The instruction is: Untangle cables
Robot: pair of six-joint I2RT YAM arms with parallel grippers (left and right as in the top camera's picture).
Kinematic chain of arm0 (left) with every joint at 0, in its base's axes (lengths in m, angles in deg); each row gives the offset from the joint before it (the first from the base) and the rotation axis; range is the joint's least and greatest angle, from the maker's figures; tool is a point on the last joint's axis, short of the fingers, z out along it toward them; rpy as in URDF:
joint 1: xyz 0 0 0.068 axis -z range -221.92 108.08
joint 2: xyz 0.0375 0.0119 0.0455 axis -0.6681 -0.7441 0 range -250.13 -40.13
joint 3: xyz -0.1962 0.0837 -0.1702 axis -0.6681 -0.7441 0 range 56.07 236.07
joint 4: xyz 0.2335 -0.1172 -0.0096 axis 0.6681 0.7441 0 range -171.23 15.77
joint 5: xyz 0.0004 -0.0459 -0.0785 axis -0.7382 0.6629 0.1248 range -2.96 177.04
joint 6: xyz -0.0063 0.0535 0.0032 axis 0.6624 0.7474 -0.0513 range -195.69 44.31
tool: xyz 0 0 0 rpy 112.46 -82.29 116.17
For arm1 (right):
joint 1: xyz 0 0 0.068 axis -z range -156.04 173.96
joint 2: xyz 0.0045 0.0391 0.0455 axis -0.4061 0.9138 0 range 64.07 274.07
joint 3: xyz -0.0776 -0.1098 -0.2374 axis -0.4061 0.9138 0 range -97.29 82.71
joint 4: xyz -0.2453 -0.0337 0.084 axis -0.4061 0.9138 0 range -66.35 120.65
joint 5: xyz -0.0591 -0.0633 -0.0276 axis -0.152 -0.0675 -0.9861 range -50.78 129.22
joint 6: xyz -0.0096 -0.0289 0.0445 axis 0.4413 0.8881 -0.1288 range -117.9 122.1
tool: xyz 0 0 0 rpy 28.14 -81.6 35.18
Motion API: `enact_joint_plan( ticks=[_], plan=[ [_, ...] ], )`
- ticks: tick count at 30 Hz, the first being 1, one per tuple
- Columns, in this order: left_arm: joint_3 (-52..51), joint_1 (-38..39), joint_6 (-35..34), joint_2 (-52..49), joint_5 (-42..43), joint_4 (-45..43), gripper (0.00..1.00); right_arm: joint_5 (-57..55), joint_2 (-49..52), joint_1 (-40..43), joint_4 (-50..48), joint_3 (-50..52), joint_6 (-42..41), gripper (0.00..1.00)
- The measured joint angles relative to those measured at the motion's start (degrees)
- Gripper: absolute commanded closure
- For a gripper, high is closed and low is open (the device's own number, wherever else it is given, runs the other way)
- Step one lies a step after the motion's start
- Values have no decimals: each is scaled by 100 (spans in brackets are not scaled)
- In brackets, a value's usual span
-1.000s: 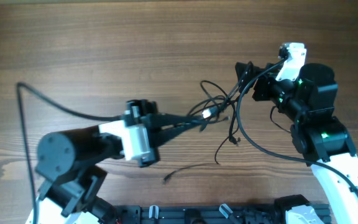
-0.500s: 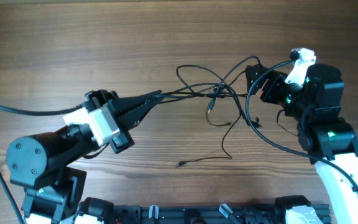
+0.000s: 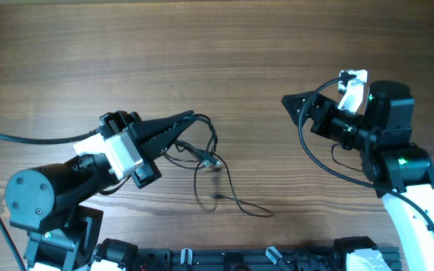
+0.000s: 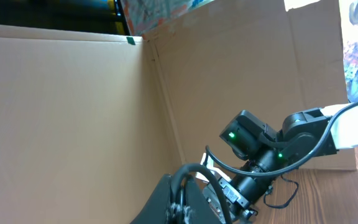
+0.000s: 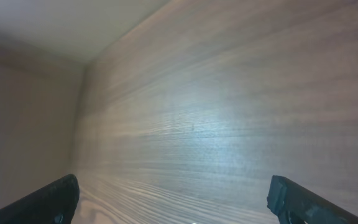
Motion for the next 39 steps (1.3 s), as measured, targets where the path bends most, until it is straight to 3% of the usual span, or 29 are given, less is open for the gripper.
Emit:
enact_joint_plan(
  ticks=[4,7,10,18,25,27,33,36,39],
  plan=[
    [0,-2,20,-2,0,4,96,981,0,13,-319,0,1832,0],
    [0,0,22,-2,2,52,96,1353,0,11,-348,0,2717,0],
    [0,-2,26,-2,74,90,96,1580,0,11,-413,0,2841,0],
    [0,195,44,-367,483,0,96,2277,0,11,-564,0,2190,0],
    [0,986,-74,-1080,507,-1023,96,1893,26,13,-525,0,2872,0],
    [0,1102,-116,-1178,507,-1049,96,1766,63,11,-509,0,2605,0],
    [0,1434,-201,-1663,535,-1563,96,2573,63,11,-127,0,997,15],
    [0,1434,-201,-1897,710,-2006,96,3080,66,11,225,0,-55,16],
    [0,1469,-208,-2063,892,-2465,96,3355,76,-63,621,0,-345,16]
  ],
)
